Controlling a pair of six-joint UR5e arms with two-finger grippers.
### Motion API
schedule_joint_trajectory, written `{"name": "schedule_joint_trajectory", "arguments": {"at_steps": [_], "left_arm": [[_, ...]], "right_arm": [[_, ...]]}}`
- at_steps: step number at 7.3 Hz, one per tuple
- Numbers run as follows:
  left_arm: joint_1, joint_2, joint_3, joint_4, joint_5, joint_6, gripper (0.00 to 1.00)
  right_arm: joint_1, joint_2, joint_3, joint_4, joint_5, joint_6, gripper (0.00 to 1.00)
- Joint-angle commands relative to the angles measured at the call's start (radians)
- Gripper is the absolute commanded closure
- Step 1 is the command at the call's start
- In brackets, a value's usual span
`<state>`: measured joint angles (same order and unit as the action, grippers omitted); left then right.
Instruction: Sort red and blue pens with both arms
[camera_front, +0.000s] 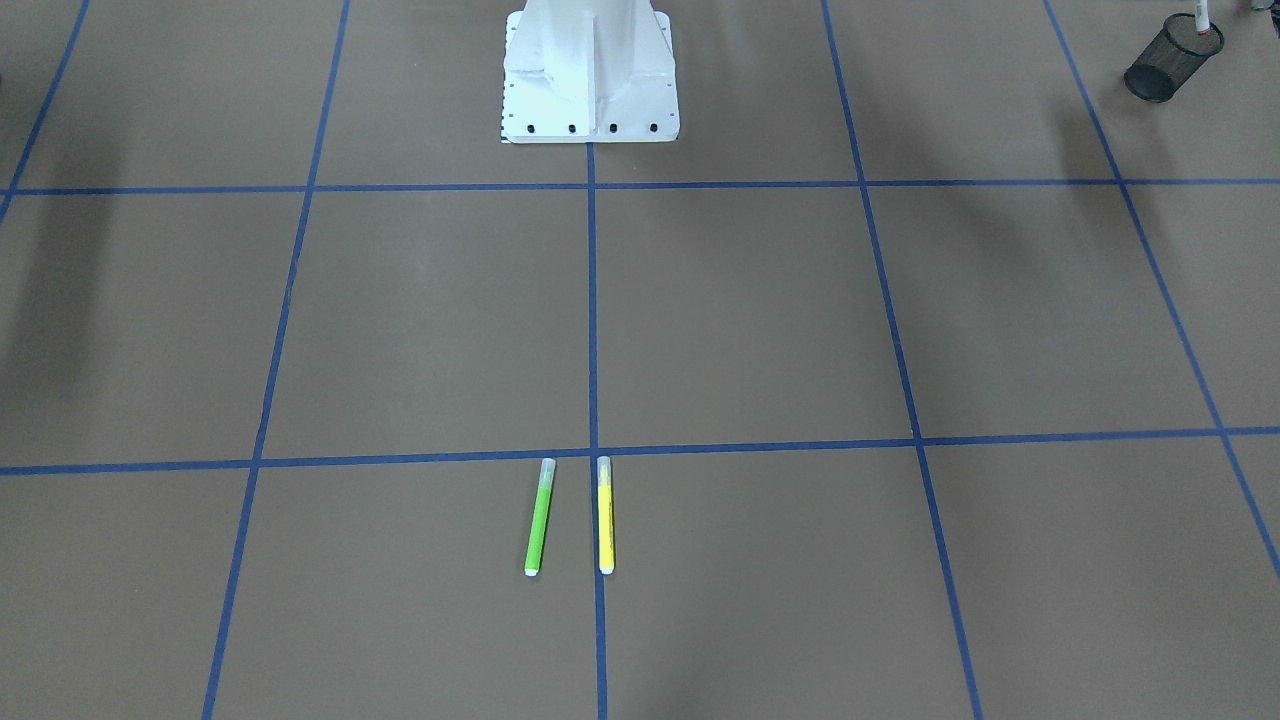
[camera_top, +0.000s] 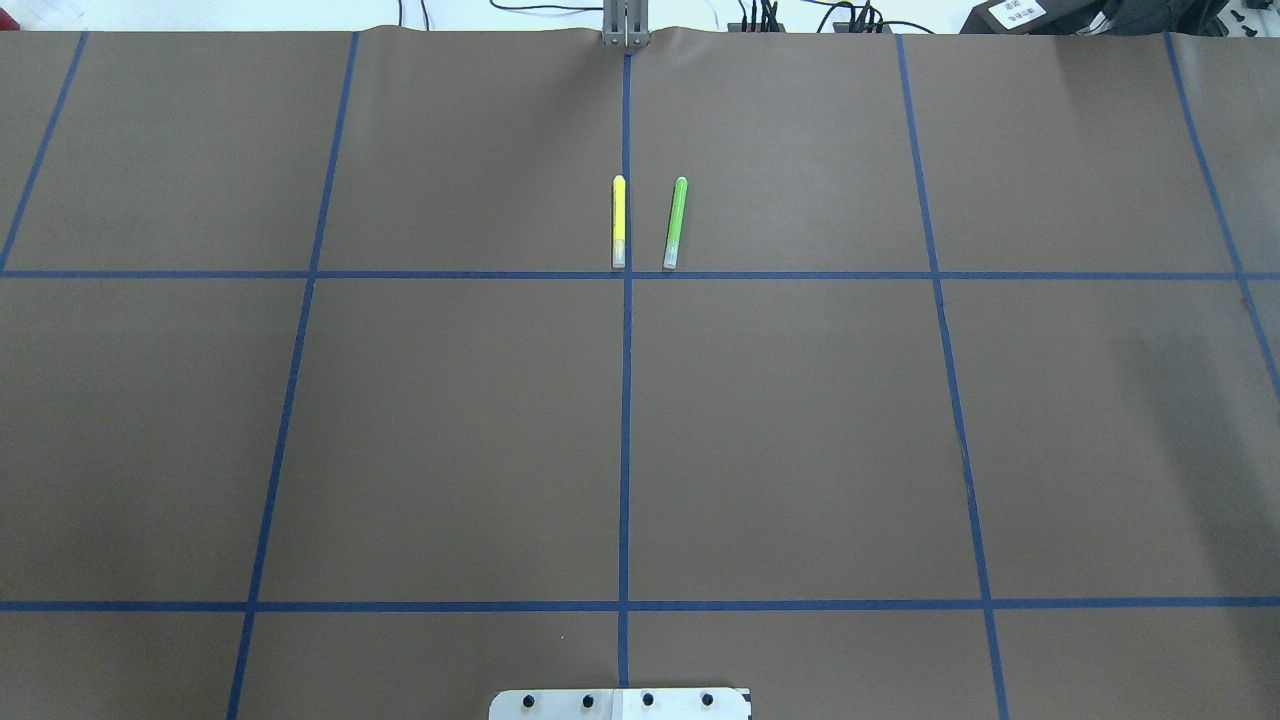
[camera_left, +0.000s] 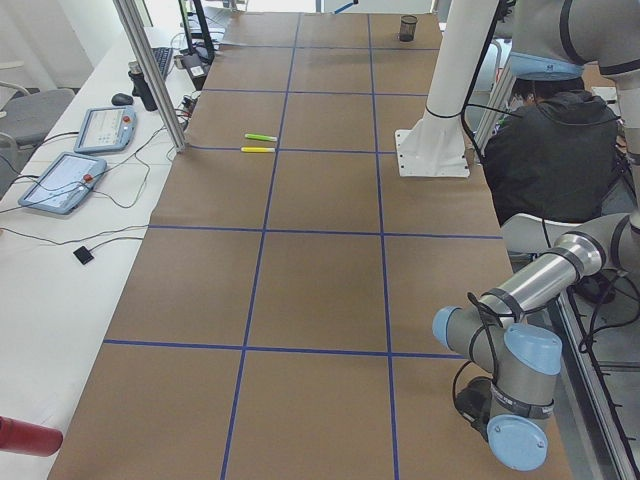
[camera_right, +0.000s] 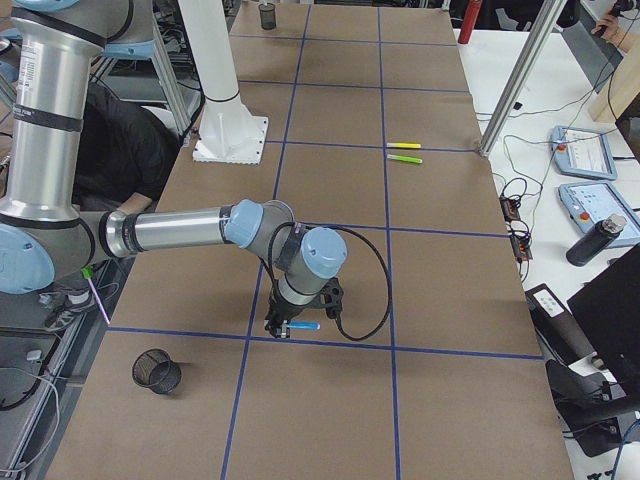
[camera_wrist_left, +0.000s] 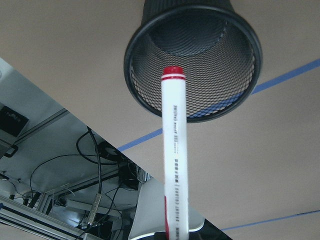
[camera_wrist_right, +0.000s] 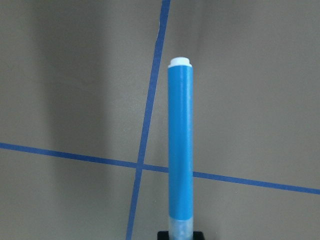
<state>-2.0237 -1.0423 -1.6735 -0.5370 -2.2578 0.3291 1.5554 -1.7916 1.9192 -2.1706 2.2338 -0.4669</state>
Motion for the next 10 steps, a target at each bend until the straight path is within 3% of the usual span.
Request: {"name": "schedule_joint_trajectory", "arguments": {"at_steps": [1, 3, 5, 7, 10], "left_arm": [[0.0, -0.013, 0.003, -0.005, -0.002, -0.001, 0.0], [0.0, -0.059, -0.003, -0.001, -0.002, -0.004, 0.0], [0.002, -0.143, -0.082, -0.018, 0.006, 0.001, 0.0], [0.01, -0.212, -0.196, -0.044, 0.014, 0.001, 0.0], [0.051, -0.332, -0.227, -0.121, 0.001, -0.107, 0.0]], "right_arm": [[0.0, 0.0, 0.001, 0.0, 0.001, 0.001, 1.0], [0.0, 0.0, 0.001, -0.005, 0.001, 0.001, 1.0], [0.002, -0.008, 0.012, -0.012, 0.007, 0.008, 1.0], [0.003, -0.015, 0.02, -0.082, 0.015, 0.007, 1.0], [0.014, -0.057, 0.018, -0.176, 0.013, -0.007, 1.0]]}}
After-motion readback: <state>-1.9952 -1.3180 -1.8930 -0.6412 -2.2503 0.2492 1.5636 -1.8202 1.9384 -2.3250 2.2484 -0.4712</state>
